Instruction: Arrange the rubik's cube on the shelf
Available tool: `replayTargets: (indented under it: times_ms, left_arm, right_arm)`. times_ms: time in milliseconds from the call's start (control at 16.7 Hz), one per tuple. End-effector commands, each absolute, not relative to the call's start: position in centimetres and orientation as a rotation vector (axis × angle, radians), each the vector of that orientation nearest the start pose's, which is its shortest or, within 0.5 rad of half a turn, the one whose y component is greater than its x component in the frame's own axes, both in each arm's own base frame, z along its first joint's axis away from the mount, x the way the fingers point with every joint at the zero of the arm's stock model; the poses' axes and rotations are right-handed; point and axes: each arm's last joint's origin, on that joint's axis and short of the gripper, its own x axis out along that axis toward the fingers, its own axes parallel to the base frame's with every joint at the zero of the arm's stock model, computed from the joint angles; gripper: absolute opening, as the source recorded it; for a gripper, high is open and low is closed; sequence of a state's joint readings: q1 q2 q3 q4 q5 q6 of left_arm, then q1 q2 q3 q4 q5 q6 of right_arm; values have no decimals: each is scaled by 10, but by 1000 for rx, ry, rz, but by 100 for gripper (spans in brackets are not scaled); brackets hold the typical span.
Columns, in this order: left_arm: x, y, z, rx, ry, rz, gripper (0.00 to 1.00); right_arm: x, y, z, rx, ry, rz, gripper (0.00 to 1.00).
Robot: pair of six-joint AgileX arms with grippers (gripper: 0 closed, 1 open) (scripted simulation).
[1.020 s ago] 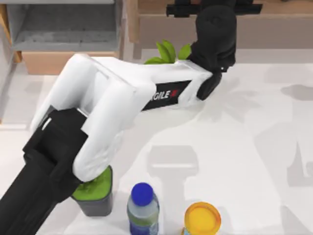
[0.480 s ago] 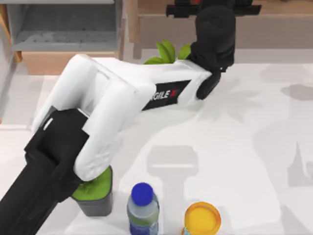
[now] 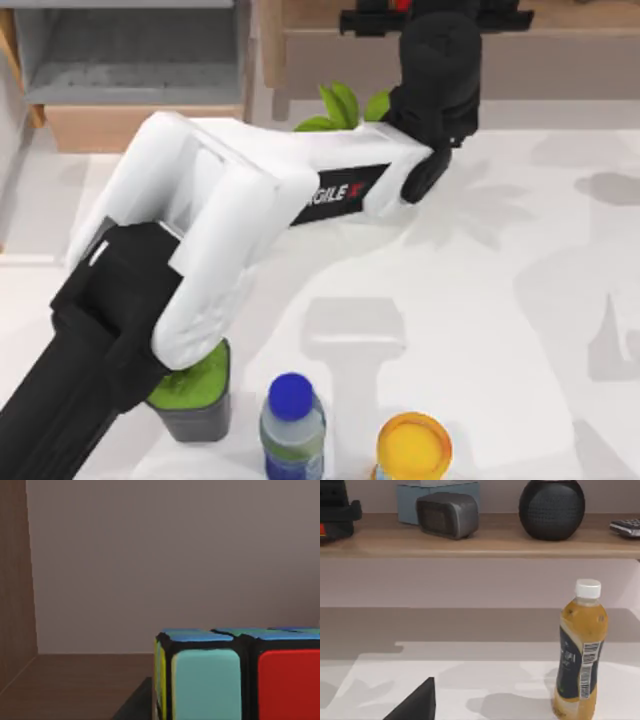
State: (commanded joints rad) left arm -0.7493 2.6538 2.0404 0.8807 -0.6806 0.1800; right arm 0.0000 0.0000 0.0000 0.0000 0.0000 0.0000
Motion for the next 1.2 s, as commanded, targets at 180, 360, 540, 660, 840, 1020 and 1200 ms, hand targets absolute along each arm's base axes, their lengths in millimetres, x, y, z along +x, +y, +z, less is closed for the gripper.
replayTargets:
  times_ms: [180,360,540,660,840,1020,1200]
  left_arm:
    - [445,-376,155,-2,-199,-20,100]
    - [445,-376,155,-2,-199,-20,100]
    - [445,-376,155,-2,-199,-20,100]
    - [443,-378,155,-2,-199,-23,100]
    - [439,-374,158,29,-210,-65,100]
    - [429,-362,164,111,-241,-159,100]
    - [417,-334,172,237,-295,-272,100]
  right_arm:
    - [106,-1,160,0,0,0,100]
    - [106,-1,160,0,0,0,100]
    - [106,-1,160,0,0,0,100]
    - [106,-1,160,0,0,0,100]
    - [106,-1,160,0,0,0,100]
    - [106,-1,160,0,0,0,100]
    - [106,-1,160,0,0,0,100]
